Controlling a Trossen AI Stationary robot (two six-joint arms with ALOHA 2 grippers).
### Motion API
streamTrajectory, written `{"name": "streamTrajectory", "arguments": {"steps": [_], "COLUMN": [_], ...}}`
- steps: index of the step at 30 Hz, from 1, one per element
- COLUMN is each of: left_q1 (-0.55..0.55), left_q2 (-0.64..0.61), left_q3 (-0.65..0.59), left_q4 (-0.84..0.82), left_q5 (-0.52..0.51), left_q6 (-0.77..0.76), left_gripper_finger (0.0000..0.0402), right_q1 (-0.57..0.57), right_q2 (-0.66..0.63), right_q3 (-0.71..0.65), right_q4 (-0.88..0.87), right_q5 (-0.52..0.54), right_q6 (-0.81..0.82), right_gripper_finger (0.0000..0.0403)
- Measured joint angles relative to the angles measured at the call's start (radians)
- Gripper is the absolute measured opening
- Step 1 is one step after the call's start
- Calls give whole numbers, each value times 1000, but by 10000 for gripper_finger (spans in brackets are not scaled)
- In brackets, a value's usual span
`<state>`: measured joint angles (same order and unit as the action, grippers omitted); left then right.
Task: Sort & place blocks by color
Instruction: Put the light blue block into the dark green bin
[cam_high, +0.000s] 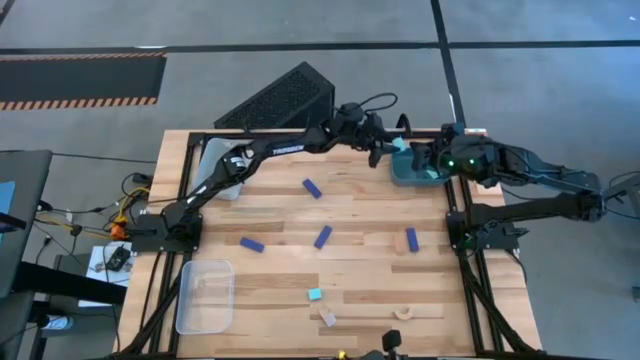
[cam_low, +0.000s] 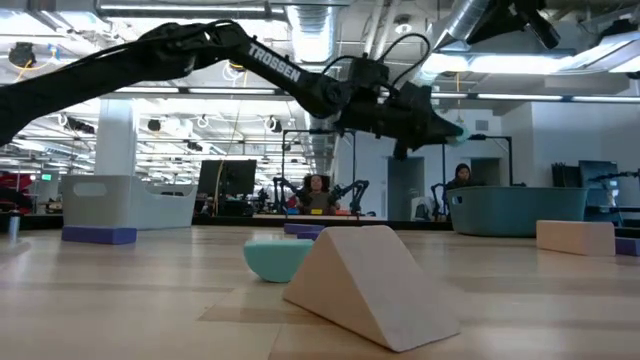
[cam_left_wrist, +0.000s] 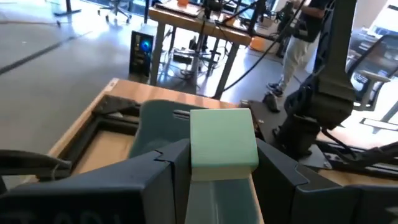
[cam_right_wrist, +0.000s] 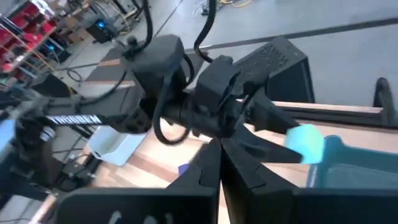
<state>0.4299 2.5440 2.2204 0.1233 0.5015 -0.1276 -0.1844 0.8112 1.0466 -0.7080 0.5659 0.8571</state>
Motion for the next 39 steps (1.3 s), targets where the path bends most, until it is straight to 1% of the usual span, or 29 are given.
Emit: {"name": "streamTrajectory", "arguments": {"steps": [2,4,7,9,12,15,18,26,29,32,36,39], "left_q1": [-14,-26,-45,-56,-69,-77,-84,-97,-100,-100,-88,-74], "left_q2": [15,29,47,47,47,47,46,46,45,45,40,-4], "left_q3": [4,1,1,0,1,1,1,1,1,29,135,111], "left_q4": [36,50,79,80,84,95,86,66,69,39,-67,-52], "left_q5": [-22,-22,-111,-167,-247,-266,-289,-293,-292,-260,-228,-217], "left_q6": [13,-16,-51,-51,2,40,43,14,14,12,-47,-95], "left_gripper_finger": [113,114,114,114,114,114,124,198,218,225,218,206], "right_q1": [-16,-28,-40,-40,-29,-18,-9,-5,-5,-5,-5,1], "right_q2": [-1,-1,0,0,0,0,0,0,0,-1,-13,-30], "right_q3": [0,0,0,0,0,0,0,0,0,0,0,0], "right_q4": [16,21,29,36,35,32,23,-2,-2,-2,-3,-6], "right_q5": [-30,-56,-96,-101,-101,-102,-102,-122,-124,-138,-163,-176], "right_q6": [3,3,3,3,2,1,-1,-28,-44,-60,-89,-116], "right_gripper_finger": [30,30,30,30,30,30,30,31,31,31,31,31]}}
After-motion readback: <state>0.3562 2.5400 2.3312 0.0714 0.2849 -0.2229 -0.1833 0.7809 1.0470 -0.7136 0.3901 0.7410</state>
